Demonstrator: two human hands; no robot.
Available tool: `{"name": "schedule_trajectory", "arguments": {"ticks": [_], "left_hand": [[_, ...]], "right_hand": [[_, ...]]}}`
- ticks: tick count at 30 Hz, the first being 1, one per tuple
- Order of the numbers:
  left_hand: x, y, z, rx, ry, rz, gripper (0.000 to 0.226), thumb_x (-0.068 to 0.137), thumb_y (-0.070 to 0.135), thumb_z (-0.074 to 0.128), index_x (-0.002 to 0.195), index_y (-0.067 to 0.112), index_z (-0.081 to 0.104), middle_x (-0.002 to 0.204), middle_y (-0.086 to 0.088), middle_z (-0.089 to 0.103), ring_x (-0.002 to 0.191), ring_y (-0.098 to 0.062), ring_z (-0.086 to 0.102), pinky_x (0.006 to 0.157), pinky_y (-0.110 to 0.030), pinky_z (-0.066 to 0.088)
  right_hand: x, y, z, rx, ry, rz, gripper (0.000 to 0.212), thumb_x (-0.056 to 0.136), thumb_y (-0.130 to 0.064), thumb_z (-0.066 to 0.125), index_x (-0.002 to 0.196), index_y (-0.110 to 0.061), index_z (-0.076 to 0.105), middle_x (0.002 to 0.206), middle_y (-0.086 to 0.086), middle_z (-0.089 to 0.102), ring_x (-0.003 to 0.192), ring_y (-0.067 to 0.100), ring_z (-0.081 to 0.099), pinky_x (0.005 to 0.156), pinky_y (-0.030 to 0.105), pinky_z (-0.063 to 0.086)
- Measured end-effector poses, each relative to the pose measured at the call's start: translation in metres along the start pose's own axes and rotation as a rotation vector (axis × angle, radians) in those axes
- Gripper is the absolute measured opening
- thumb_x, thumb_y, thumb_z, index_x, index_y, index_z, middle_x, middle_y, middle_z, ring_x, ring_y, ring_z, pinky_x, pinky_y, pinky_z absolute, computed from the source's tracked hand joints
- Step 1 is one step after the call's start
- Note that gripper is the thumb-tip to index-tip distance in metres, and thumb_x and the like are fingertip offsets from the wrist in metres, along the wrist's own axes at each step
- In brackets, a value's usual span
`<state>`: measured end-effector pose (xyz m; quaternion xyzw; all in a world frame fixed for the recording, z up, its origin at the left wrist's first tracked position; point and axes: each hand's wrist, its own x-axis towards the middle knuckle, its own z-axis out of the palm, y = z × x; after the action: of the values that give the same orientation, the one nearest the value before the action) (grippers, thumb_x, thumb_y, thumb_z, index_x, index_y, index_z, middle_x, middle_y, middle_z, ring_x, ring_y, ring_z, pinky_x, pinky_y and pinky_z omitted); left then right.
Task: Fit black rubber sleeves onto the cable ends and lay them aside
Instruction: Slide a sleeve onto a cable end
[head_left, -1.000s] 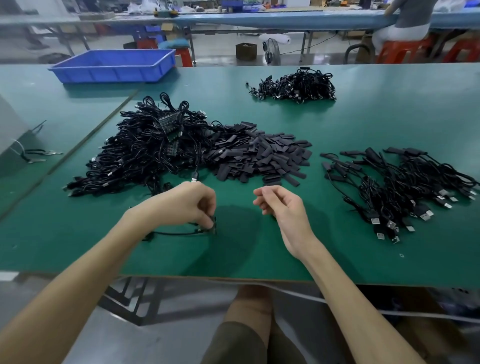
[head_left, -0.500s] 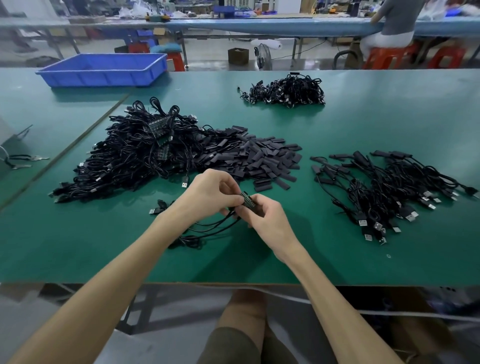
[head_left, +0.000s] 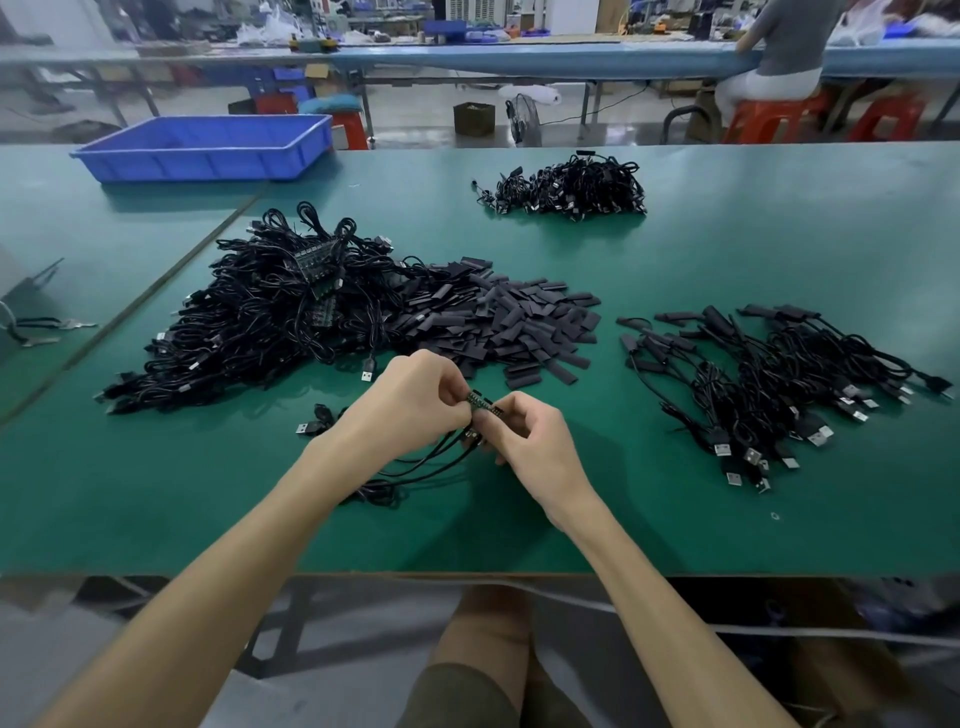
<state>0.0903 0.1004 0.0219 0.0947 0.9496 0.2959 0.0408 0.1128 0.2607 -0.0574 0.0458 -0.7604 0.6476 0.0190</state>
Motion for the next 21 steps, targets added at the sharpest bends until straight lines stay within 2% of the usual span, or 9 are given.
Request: {"name": "schedule_trajectory", "arguments": {"ticks": [3, 6, 10, 14, 17, 21], "left_hand": [[-0.001, 0.002, 0.001, -0.010, -0.002, -0.017, 0.002, 0.089, 0.015, 0.072, 0.088, 0.015, 0.074, 0.076, 0.003, 0.073, 0.057, -0.010, 0.069, 0.058, -0.024, 0.060], [-0.002, 0.004, 0.004, -0.002, -0.009, -0.024, 0.002, 0.089, 0.013, 0.073, 0.088, 0.013, 0.074, 0.076, 0.000, 0.074, 0.060, -0.016, 0.071, 0.065, -0.032, 0.062], [-0.003, 0.003, 0.009, 0.007, 0.013, -0.026, 0.003, 0.088, 0.014, 0.073, 0.089, 0.014, 0.075, 0.076, 0.003, 0.073, 0.057, -0.007, 0.066, 0.062, -0.026, 0.059], [-0.004, 0.001, 0.011, -0.010, 0.043, -0.031, 0.002, 0.087, 0.016, 0.074, 0.088, 0.017, 0.075, 0.072, 0.007, 0.072, 0.064, -0.010, 0.069, 0.068, -0.029, 0.061], [-0.005, -0.001, 0.013, -0.021, 0.051, -0.033, 0.003, 0.087, 0.016, 0.075, 0.087, 0.019, 0.075, 0.073, 0.005, 0.072, 0.069, -0.010, 0.070, 0.071, -0.033, 0.061], [-0.004, -0.005, 0.015, -0.029, 0.061, -0.035, 0.006, 0.087, 0.016, 0.076, 0.085, 0.022, 0.074, 0.072, 0.008, 0.071, 0.068, -0.007, 0.069, 0.068, -0.027, 0.060]], "right_hand": [[0.000, 0.000, 0.000, -0.007, 0.001, -0.002, 0.030, 0.096, -0.030, 0.074, 0.085, -0.004, 0.064, 0.072, 0.009, 0.068, 0.066, 0.016, 0.053, 0.066, 0.048, 0.049], [-0.001, 0.001, -0.001, -0.015, -0.004, 0.003, 0.038, 0.095, -0.032, 0.075, 0.083, 0.000, 0.060, 0.067, 0.004, 0.060, 0.065, 0.016, 0.048, 0.064, 0.038, 0.042], [-0.001, 0.003, -0.001, -0.040, 0.005, -0.005, 0.040, 0.094, -0.031, 0.075, 0.080, 0.001, 0.056, 0.065, 0.002, 0.057, 0.061, 0.015, 0.043, 0.061, 0.034, 0.038], [-0.001, 0.003, 0.000, -0.044, 0.014, 0.003, 0.039, 0.094, -0.032, 0.075, 0.079, -0.001, 0.056, 0.063, 0.000, 0.057, 0.059, 0.014, 0.043, 0.059, 0.034, 0.037], [-0.001, 0.005, 0.001, -0.060, 0.024, 0.007, 0.037, 0.093, -0.033, 0.075, 0.074, -0.009, 0.054, 0.061, -0.005, 0.055, 0.056, 0.011, 0.041, 0.056, 0.031, 0.036], [0.001, 0.006, 0.002, -0.101, 0.031, 0.006, 0.035, 0.093, -0.033, 0.074, 0.072, -0.016, 0.053, 0.057, -0.010, 0.052, 0.053, 0.007, 0.040, 0.054, 0.026, 0.035]]}}
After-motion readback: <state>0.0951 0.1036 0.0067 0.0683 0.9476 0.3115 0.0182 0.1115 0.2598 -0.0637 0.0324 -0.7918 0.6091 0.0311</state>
